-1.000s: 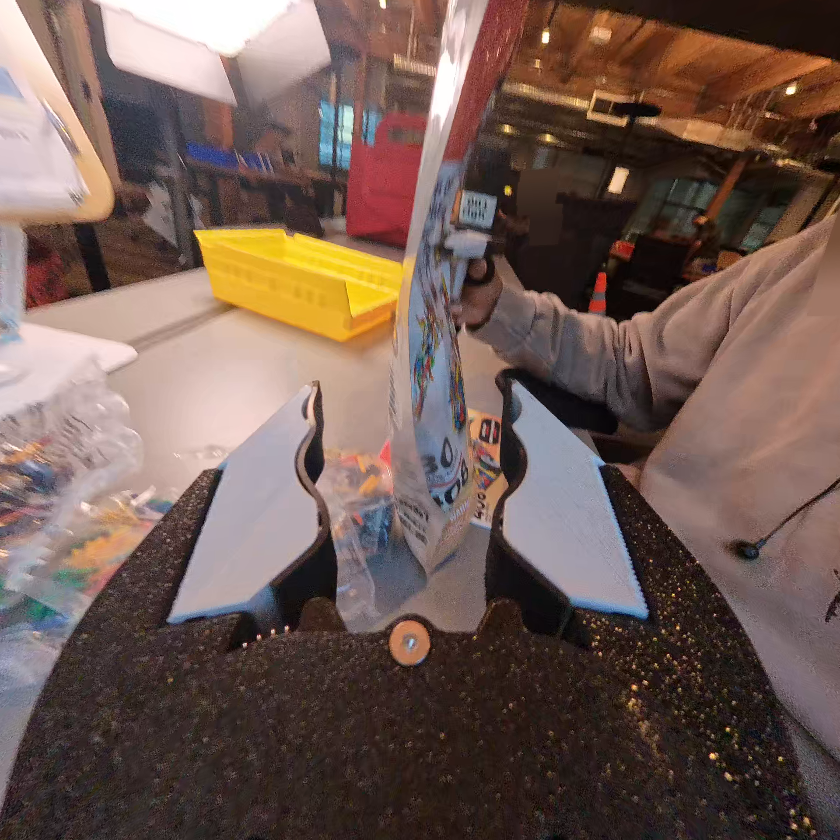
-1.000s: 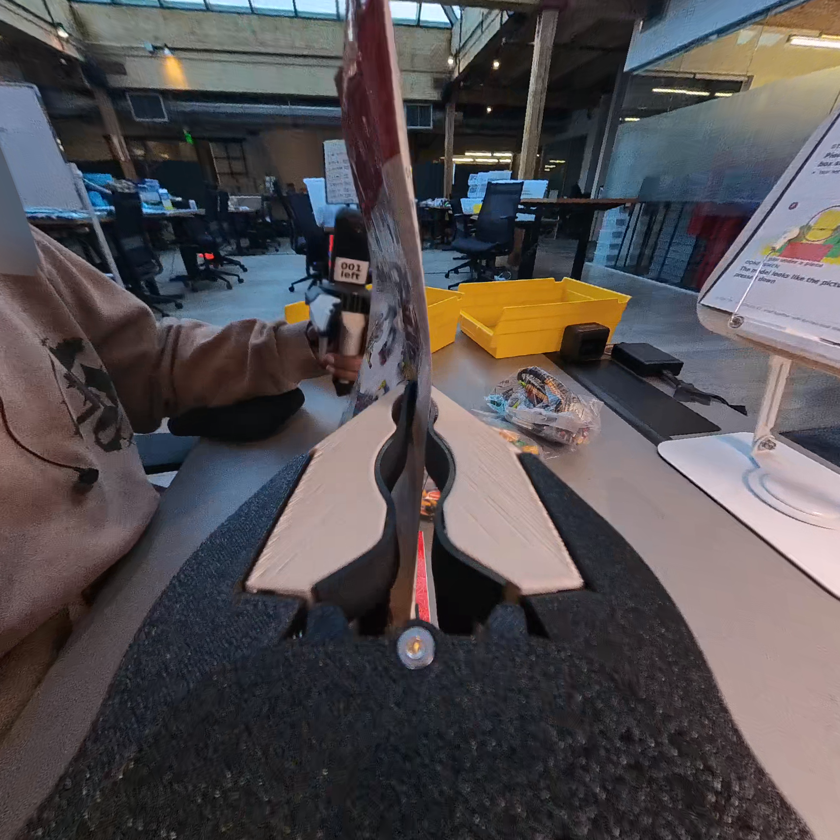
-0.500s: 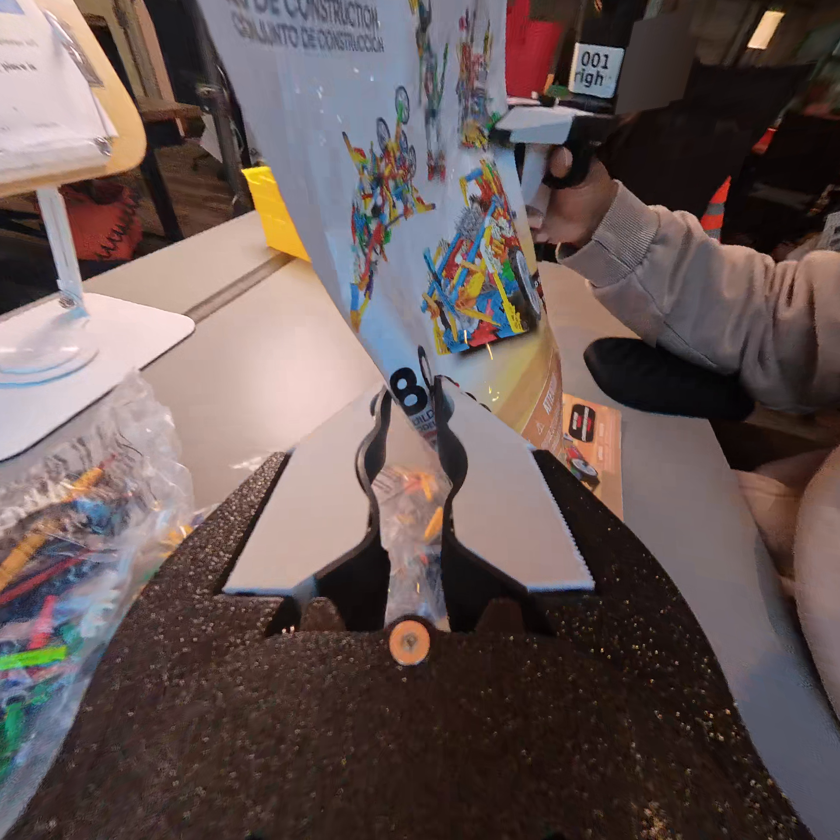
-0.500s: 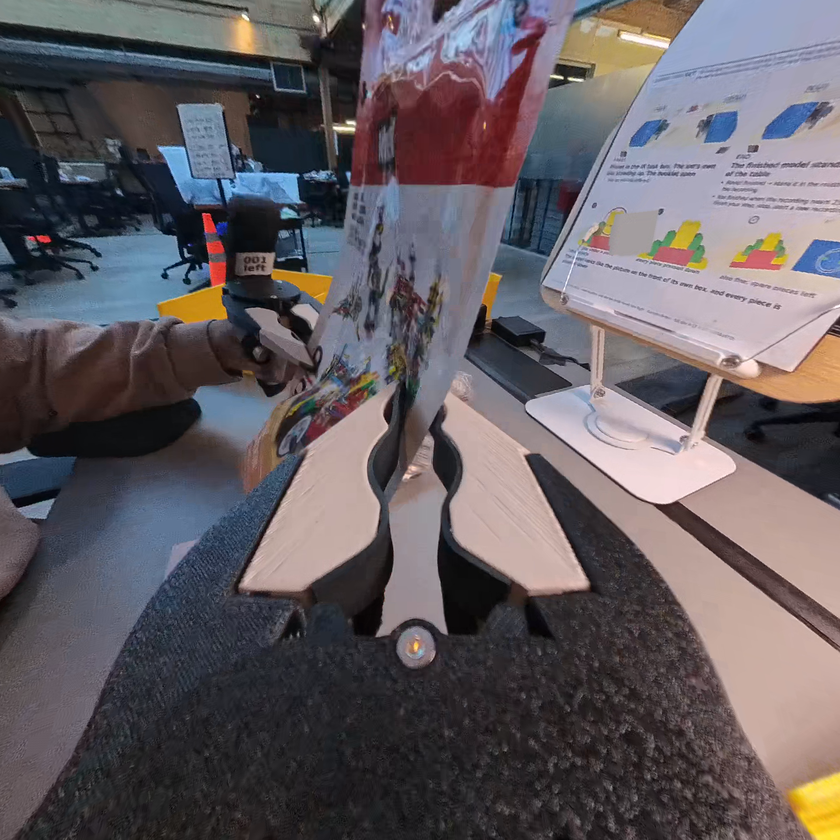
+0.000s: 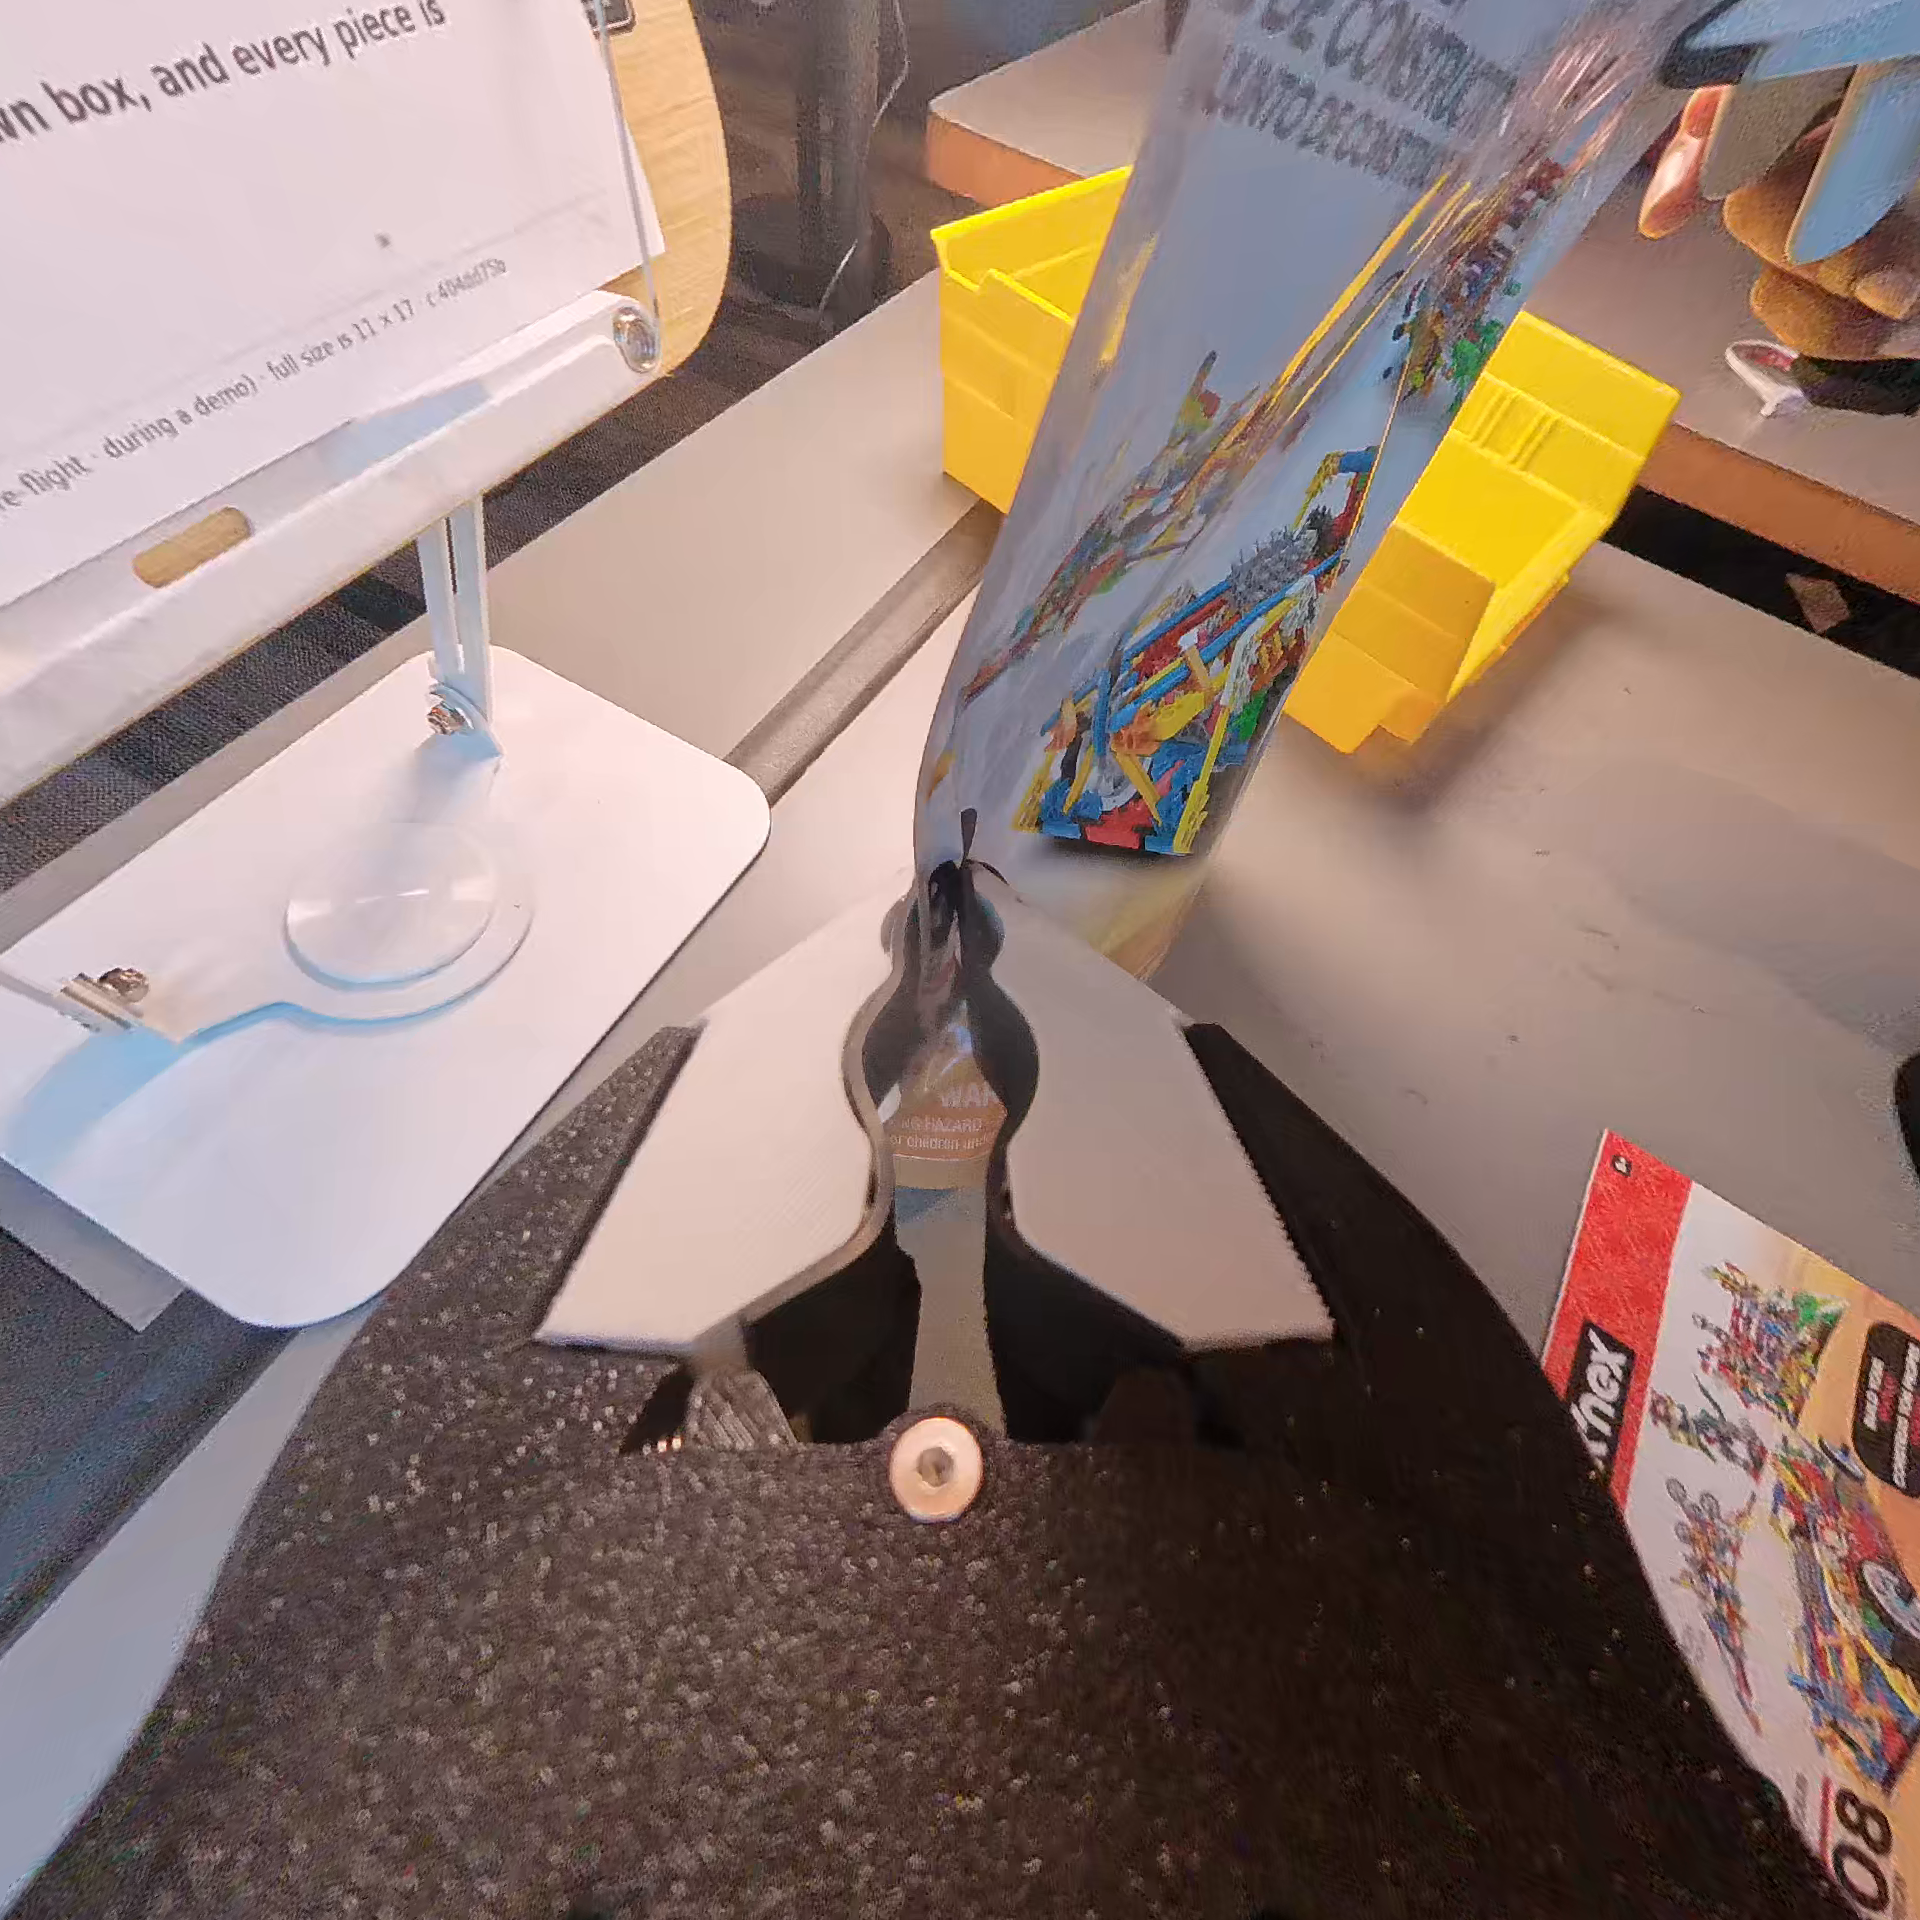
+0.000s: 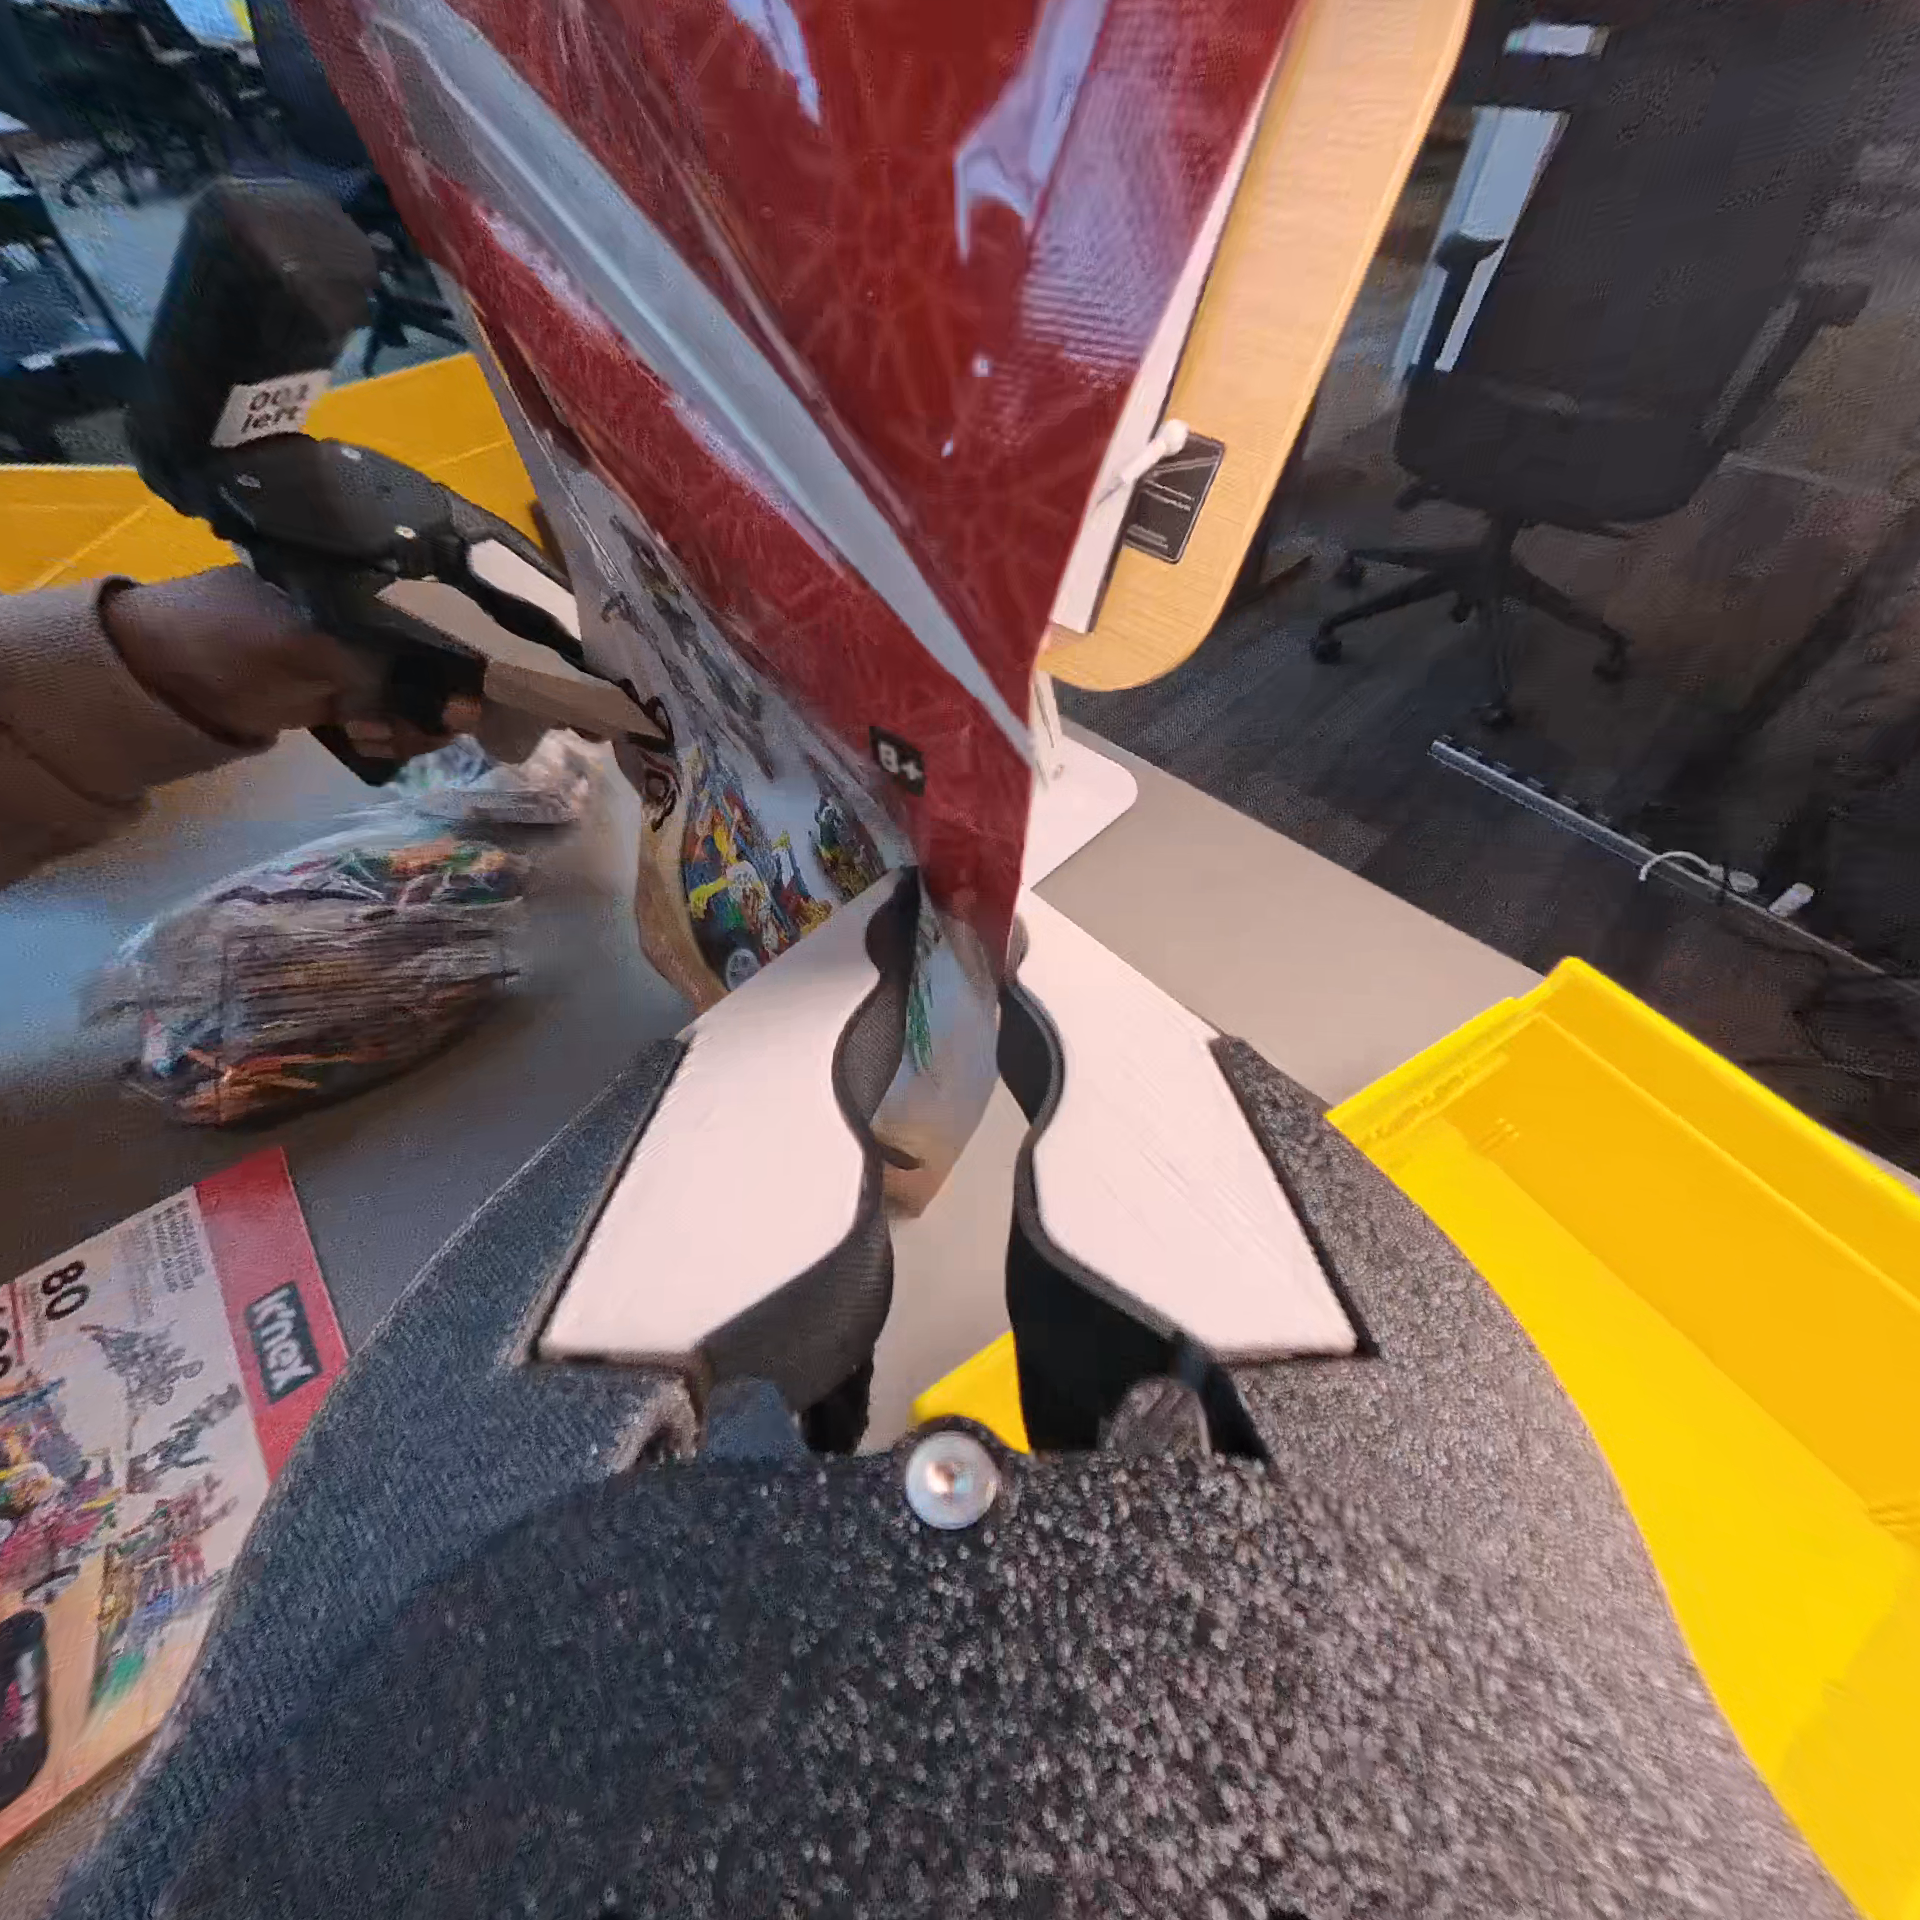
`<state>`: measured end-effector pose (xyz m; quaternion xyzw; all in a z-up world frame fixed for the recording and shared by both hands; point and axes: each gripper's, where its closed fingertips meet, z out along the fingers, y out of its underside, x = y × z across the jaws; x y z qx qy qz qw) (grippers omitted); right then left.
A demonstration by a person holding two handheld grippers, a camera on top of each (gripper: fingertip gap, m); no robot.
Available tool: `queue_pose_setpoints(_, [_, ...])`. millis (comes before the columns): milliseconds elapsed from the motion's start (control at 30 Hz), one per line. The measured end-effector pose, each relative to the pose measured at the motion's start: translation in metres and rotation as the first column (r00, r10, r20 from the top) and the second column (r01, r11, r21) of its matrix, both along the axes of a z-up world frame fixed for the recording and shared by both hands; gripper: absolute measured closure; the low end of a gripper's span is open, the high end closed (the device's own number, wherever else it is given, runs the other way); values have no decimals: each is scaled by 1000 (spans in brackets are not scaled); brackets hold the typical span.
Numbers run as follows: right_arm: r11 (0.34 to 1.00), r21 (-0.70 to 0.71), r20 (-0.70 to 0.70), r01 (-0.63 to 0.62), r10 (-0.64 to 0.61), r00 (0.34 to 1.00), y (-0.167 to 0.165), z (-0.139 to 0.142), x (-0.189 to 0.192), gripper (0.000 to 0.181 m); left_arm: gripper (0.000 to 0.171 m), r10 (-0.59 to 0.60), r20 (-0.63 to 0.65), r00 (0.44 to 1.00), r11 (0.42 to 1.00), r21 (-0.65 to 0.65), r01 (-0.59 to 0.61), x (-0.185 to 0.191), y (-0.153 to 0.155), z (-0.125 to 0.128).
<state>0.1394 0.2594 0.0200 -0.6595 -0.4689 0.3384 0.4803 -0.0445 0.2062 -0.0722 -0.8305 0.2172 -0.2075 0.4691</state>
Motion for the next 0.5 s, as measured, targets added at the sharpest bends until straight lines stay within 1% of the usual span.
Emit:
queue_pose_setpoints(100, [998,35,13,53,-54,998,29,0,-2,178,164,33,23,999,997,-70,-31,2,27,-14])
queue_pose_setpoints(133, [996,51,22,75,-76,997,39,1,-4,180,161,48,12,999,995,-84,-47,3,36,-17])
queue_pose_setpoints(167, [992,68,37,101,-104,994,49,1,-4,180,156,67,-11,998,994,-85,-68,1,44,-20])
queue_pose_setpoints(233, [980,116,85,160,-170,982,72,0,-3,181,154,107,-49,993,991,-74,-111,-2,58,-20])
queue_pose_setpoints(267, [973,133,97,190,-203,974,83,1,-1,181,151,120,-48,992,990,-67,-123,-2,64,-17])
queue_pose_setpoints(400, [937,187,128,294,-320,939,114,0,8,181,150,134,3,991,991,-16,-134,2,77,-2])
queue_pose_setpoints(500, [925,173,100,339,-359,928,116,3,12,181,146,144,-1,990,989,-34,-144,0,76,-7])
